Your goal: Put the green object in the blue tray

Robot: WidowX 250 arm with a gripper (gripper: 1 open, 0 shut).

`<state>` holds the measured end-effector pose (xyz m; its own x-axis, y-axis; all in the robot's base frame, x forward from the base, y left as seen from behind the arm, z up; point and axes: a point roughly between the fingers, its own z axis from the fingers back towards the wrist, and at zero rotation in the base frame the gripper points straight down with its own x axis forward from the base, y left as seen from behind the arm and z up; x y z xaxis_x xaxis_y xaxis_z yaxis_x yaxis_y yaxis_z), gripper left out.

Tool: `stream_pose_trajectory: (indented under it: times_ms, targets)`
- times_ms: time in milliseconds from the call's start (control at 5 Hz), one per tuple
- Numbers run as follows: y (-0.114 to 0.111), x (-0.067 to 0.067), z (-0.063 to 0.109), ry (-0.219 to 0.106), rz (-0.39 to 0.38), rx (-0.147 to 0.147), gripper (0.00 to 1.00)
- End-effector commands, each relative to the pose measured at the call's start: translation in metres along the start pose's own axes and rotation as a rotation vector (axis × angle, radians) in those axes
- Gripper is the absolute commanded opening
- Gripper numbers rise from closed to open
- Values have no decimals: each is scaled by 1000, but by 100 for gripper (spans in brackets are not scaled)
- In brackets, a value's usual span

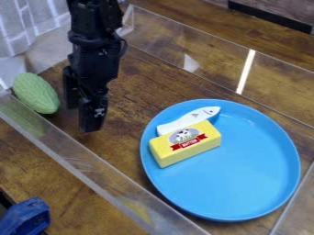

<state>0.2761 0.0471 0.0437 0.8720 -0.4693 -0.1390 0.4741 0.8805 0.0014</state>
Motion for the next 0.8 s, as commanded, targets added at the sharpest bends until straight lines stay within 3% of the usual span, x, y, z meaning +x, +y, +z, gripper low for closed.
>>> stream_pose_trajectory:
  times_ms: [0, 200, 600]
  targets:
    - [10, -6, 12, -28, 46, 19, 100]
    - [11, 1, 18, -32, 74, 23, 100]
    - [17, 5, 13, -38, 65, 43, 100]
